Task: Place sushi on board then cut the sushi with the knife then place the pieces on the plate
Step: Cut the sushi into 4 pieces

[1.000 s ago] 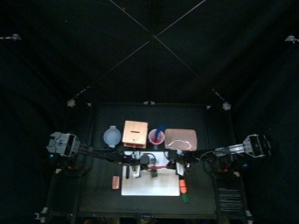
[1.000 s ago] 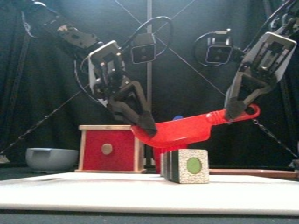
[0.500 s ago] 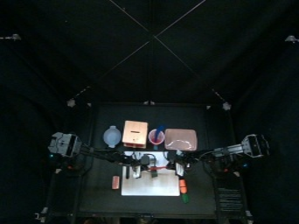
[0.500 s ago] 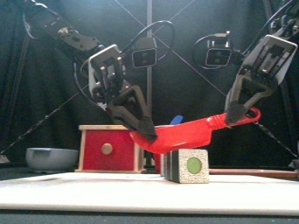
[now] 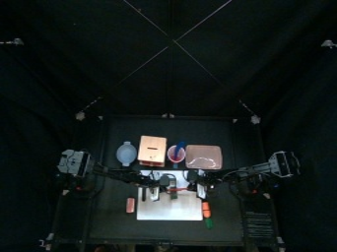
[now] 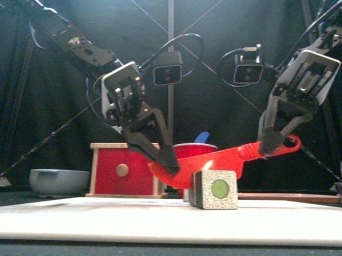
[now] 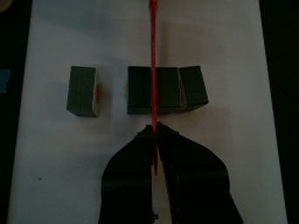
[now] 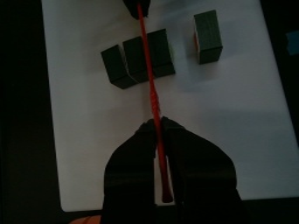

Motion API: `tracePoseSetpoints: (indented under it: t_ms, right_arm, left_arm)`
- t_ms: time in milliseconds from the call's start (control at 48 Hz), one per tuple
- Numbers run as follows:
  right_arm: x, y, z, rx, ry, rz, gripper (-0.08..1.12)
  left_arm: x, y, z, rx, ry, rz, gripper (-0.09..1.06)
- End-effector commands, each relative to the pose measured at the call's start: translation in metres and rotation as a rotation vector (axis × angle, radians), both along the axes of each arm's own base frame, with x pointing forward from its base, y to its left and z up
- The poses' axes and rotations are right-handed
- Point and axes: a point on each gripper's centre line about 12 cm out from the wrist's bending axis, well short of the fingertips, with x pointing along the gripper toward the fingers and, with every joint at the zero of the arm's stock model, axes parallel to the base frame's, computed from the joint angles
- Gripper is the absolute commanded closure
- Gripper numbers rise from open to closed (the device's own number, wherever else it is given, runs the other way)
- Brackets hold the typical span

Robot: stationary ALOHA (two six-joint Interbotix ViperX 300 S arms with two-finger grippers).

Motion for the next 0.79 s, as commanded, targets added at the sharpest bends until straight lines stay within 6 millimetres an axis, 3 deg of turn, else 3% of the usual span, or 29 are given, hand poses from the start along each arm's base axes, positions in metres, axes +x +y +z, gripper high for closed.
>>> tracePoseSetpoints:
  t_ms: [21,479,792]
  right_arm:
    - [0.003,0.001,-0.002,0.009,0.010,-0.006,0.68]
    - [0.015,0.020,-0.027,0.025,0.086,0.024,0.68]
    - [0.019,0.032,-0.019,0.047,0.068,0.045,0.68]
  left_arm:
    - [-0.001,-0.002,0.000,-0.001,0.009,-0.005,0.56]
    - [-0.004,0.000,-0.011,0.002,0.040,-0.001,0.56]
    - [-0.003,-0.002,-0.002,-0.001,0.026,-0.007,0.56]
